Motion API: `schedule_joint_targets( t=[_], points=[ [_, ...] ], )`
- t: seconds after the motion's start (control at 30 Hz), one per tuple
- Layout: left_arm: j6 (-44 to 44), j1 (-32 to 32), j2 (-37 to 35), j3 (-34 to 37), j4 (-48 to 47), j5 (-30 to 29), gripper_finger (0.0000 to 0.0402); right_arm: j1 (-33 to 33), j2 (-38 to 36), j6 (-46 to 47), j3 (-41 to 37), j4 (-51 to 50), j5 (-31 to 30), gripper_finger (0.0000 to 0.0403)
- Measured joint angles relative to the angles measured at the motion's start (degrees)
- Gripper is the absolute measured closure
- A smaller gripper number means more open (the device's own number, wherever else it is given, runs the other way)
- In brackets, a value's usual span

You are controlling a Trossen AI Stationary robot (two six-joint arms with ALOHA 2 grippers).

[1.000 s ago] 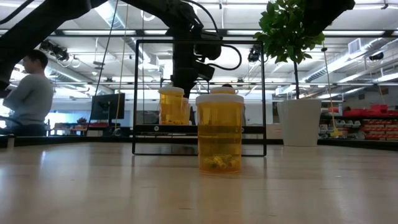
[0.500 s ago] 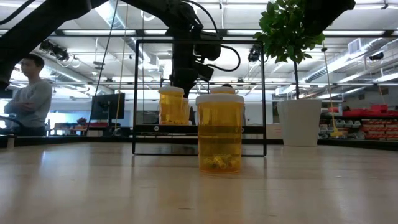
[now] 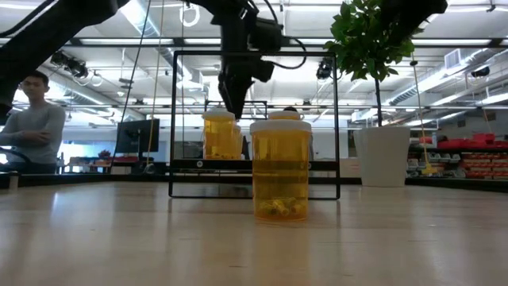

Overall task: Pick and place medicine bottles onto shelf by color
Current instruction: Put the orange pill bottle on the shelf aligned with the other orange pill bottles

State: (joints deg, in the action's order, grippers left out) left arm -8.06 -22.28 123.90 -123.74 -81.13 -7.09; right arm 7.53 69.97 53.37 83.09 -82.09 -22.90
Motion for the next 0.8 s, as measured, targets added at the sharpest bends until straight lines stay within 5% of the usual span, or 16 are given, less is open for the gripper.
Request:
schedule_joint_targets(
  t=[0.43,0.8],
  points=[
    [4.6,3.7,-0.1,-11.3,-3.7,5.4,0.012,1.1,0.0,-2.8,0.0,0.1,5.8,0.0132],
    [7.7,9.6,-7.9,-10.0,-2.4,5.9,0.0157,10.2,3.2,-1.0,0.0,2.3,7.4,0.0131]
  ],
)
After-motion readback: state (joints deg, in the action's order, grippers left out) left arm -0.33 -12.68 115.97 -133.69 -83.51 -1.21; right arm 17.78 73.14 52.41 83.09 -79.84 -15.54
